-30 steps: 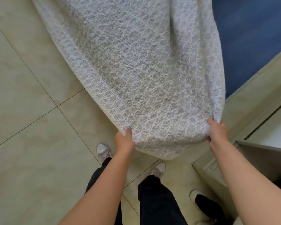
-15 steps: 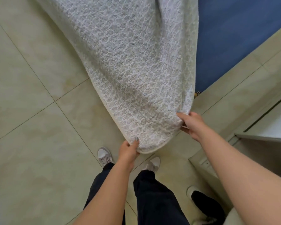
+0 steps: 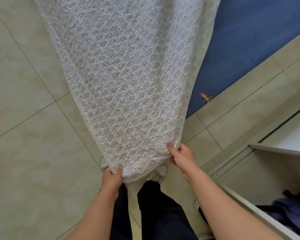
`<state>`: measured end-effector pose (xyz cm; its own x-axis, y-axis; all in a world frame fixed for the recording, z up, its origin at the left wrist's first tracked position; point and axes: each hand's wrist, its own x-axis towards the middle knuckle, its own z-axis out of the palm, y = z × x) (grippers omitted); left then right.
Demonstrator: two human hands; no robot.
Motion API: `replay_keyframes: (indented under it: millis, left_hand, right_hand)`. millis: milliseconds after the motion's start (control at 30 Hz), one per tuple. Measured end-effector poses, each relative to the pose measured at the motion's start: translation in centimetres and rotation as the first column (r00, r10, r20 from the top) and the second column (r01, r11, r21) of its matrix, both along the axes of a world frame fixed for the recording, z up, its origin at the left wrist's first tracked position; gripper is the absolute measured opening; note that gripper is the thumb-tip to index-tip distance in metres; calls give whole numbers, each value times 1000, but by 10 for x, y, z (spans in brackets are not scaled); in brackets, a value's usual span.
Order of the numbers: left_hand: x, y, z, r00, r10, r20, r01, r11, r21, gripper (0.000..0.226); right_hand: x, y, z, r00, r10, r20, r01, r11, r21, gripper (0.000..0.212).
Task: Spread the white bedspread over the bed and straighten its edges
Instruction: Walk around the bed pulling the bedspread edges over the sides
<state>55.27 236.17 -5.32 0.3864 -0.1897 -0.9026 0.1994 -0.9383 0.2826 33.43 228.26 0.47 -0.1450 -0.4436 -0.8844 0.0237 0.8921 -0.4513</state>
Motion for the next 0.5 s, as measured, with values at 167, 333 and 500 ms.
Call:
replay_keyframes:
  millis: [167,333,500]
  left_hand:
    - [-23,-85,17,926,-164,341,181,983,-19,53]
    - [-78,-151,64,707,-354,612,650,666,-365,30]
    - [-143,-191,84,514,-424,745,858,259,-444,22]
  right_hand:
    - [-37,-38,-20,926,309,-218,-302,951,65,25]
    - [-86,-104,-7,930,165,-327,-192,980,-51,34]
    - [-116,-184,1,935,72,-348,-138,976,-169,24]
